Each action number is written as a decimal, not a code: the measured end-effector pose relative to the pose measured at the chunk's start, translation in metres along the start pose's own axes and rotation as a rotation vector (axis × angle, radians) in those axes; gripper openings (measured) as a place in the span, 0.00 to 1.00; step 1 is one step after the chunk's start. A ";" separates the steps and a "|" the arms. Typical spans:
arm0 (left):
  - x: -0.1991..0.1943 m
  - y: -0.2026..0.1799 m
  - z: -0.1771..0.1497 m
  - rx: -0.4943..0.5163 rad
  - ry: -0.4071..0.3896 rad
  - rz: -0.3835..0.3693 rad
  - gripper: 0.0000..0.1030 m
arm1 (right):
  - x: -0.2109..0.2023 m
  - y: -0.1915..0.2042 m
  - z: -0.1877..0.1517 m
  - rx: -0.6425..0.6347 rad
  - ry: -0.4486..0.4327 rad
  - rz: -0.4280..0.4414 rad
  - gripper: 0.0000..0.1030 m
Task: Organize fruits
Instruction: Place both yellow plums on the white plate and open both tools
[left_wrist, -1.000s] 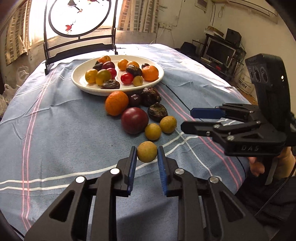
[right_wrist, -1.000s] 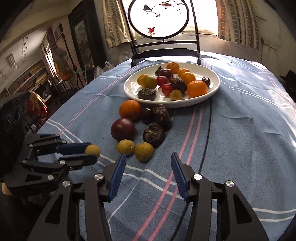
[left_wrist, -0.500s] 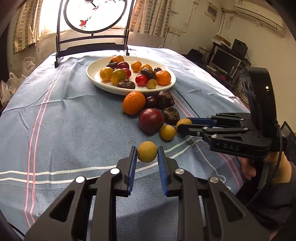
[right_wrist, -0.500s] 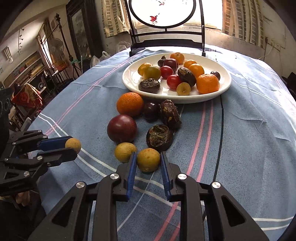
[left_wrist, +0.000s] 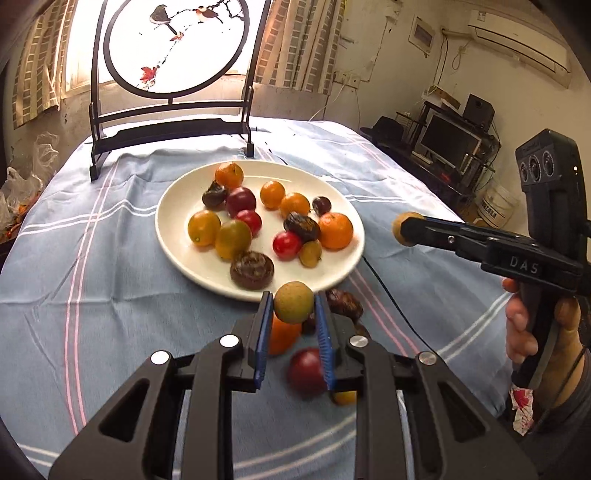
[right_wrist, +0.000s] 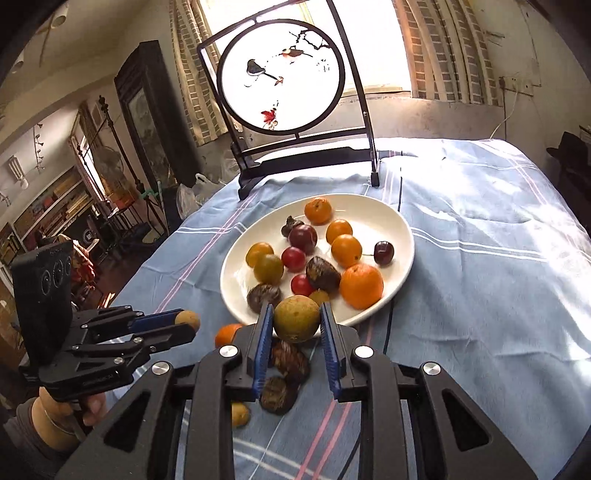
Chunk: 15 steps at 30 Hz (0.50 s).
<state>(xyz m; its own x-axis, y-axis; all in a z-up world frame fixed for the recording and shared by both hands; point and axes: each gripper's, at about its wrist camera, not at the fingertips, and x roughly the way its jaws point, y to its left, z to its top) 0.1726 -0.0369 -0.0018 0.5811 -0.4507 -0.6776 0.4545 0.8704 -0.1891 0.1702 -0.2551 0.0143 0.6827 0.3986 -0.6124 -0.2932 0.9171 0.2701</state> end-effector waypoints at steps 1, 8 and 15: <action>0.009 0.002 0.010 -0.003 0.008 0.003 0.21 | 0.010 -0.004 0.009 0.016 0.005 -0.009 0.25; 0.062 0.025 0.061 -0.061 0.050 0.068 0.33 | 0.072 -0.011 0.051 0.020 0.006 -0.076 0.34; 0.027 0.028 0.037 -0.069 0.002 0.068 0.57 | 0.042 -0.012 0.029 0.043 -0.048 -0.055 0.63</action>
<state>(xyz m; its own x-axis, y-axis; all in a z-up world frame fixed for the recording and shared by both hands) 0.2263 -0.0323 0.0009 0.6076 -0.3894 -0.6922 0.3664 0.9107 -0.1907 0.2216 -0.2497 0.0070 0.7289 0.3458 -0.5909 -0.2258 0.9362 0.2694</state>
